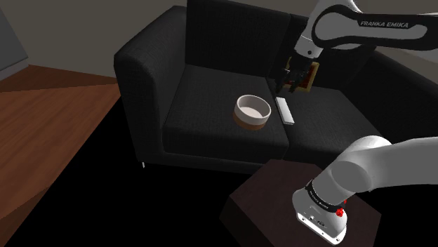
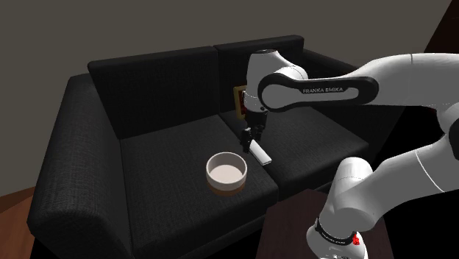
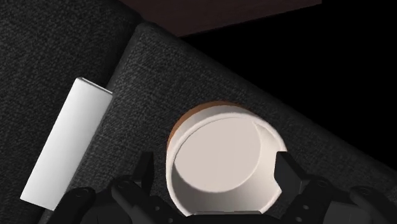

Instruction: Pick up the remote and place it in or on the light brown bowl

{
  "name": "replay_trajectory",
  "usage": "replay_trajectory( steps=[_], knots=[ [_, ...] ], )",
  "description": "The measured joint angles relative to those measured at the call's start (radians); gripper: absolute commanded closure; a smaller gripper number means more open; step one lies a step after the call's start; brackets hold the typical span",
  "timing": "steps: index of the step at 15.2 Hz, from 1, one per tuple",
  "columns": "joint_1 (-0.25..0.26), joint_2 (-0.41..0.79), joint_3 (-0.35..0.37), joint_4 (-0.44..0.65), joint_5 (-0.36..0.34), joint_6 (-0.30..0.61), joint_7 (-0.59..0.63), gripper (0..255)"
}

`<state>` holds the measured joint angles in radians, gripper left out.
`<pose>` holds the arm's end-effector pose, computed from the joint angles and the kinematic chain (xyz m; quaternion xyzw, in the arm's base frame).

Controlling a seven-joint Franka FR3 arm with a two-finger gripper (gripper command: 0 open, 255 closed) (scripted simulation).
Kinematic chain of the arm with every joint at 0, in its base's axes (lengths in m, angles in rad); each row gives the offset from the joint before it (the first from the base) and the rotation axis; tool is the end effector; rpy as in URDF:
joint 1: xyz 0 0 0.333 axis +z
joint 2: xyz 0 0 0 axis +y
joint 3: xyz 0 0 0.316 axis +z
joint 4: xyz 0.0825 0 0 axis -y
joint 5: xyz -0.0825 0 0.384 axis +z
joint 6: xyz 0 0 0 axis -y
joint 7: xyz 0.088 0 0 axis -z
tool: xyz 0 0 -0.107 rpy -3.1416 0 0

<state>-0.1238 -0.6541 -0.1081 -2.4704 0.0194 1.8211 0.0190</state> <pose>0.3449 -0.0839 0.5128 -0.9923 0.1164 -0.0049 0.0420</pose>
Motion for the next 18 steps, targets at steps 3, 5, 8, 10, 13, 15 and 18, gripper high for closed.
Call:
replay_trajectory(
  steps=[3, 5, 8, 10, 13, 15, 18],
  knots=[
    [-0.036, 0.05, -0.03, -0.03, -0.032, 0.088, -0.004, 0],
    [-0.06, 0.081, -0.051, -0.045, -0.053, 0.141, -0.006, 0],
    [-0.089, 0.149, -0.073, -0.064, -0.075, 0.239, 0.005, 0],
    [-0.111, 0.192, -0.093, -0.073, -0.093, 0.298, 0.007, 0],
    [-0.146, 0.258, -0.129, -0.066, -0.117, 0.37, 0.003, 0],
    [-0.161, 0.318, -0.146, -0.062, -0.125, 0.433, 0.01, 0],
    [-0.189, 0.403, -0.181, -0.046, -0.134, 0.515, 0.005, 0]
  ],
)
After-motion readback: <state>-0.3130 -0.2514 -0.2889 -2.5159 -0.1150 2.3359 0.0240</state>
